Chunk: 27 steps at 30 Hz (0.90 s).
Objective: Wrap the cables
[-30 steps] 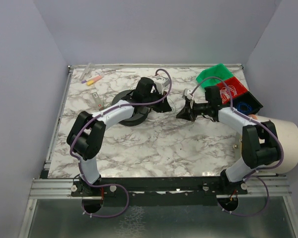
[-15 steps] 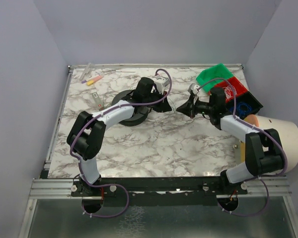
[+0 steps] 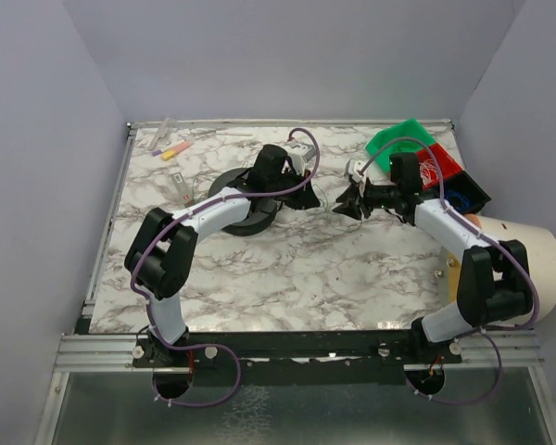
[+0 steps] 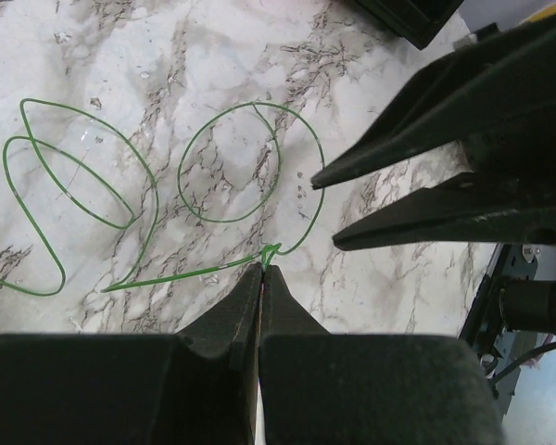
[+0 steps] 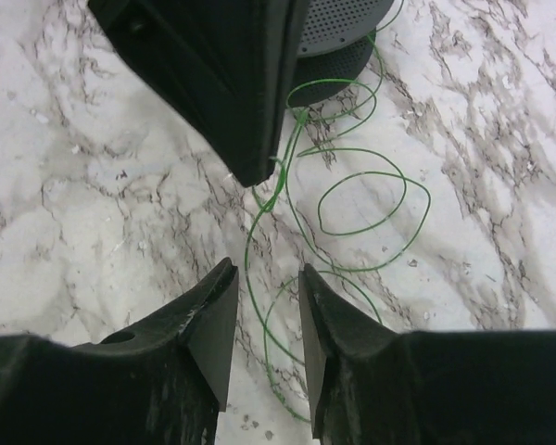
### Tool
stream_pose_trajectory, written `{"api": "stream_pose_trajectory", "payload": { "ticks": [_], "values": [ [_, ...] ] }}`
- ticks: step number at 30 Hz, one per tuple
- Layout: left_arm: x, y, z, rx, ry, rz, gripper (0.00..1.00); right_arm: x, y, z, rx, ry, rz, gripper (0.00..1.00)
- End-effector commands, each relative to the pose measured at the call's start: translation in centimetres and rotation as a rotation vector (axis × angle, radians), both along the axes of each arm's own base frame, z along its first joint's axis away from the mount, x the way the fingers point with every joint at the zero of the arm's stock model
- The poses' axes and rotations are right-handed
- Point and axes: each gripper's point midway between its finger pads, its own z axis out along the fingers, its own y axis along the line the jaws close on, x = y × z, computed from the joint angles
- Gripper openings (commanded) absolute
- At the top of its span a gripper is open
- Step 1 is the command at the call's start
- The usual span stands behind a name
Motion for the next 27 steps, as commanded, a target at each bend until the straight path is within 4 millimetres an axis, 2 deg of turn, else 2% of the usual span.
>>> {"api": "stream_pose_trajectory", "payload": {
  "ticks": [1,9,14,19,21,27],
  "values": [
    [0.5,0.2,0.0,0.011,-0.003,0.043,0.00,-1.8,-1.3,-0.5,-0.144,-0.114,0.050,0.38],
    [1.0,0.5,0.2,-0.001,0.026,0.092,0.00,-0.3,-0.9,-2.9,-0.283,-0.249,-0.024,0.39],
    [1.2,0.7,0.0,-0.016,0.046,0.093,0.00,0.8,-0.5,-3.5,-0.301,-0.307,-0.076,0.38],
    [1.0,0.5,0.0,-0.028,0.055,0.082,0.00,2.4,-0.5,-3.4,-0.320,-0.369,-0.177,0.28],
    [0.9,0.5,0.0,-0.031,0.055,0.079,0.00,2.9,-0.6,-3.5,-0.328,-0.387,-0.197,0.31],
    [0.6,0.4,-0.1,-0.038,0.062,0.065,0.00,1.8,0.5,-3.4,-0.275,-0.398,-0.148,0.39]
  ]
}}
